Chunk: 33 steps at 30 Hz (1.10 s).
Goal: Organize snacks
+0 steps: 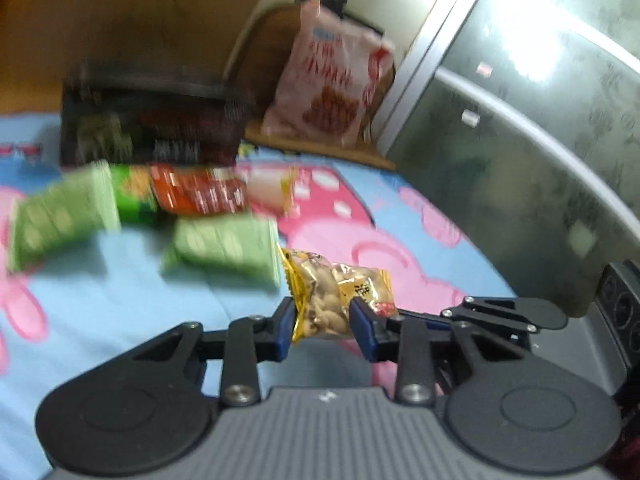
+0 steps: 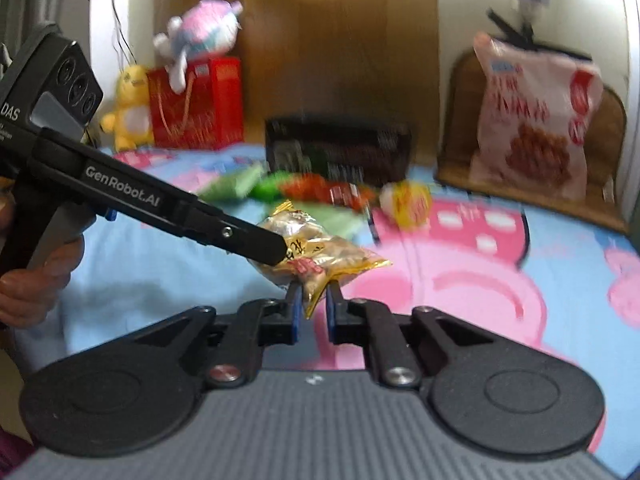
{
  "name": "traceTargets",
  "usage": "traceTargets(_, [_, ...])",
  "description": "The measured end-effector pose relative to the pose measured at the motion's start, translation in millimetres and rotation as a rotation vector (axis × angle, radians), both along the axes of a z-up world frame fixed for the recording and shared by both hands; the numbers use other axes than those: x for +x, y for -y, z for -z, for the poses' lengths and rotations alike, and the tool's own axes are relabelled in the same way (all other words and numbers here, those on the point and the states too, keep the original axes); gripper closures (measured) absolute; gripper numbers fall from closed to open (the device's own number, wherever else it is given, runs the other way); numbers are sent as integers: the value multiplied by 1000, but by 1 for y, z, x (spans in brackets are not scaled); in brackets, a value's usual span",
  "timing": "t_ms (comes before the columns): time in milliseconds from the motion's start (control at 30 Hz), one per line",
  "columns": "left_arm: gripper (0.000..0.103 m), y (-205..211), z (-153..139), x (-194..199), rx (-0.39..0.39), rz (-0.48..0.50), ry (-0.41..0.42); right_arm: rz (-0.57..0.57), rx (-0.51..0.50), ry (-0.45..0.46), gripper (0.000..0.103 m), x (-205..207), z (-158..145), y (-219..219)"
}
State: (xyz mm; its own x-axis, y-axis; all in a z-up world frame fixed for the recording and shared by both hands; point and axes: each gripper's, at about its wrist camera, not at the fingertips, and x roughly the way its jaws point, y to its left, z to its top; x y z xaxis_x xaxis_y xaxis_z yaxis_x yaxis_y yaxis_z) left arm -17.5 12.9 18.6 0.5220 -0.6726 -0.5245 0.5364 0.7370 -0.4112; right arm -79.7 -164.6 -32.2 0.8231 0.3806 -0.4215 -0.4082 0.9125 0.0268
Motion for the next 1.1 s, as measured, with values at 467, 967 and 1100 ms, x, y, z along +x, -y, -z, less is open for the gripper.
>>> traceTargets(467, [72,-23,-63,152,45,-288,150,-20,-15,106,86,186,-59,-43])
traceTargets(967, [64,-68,-28,113,-43,-380,42,131,278,-202,60,172,-17,61])
traceTargets(1100, [64,-44,-17,91,-44,-330,23,112,299,-256,48,162,1,57])
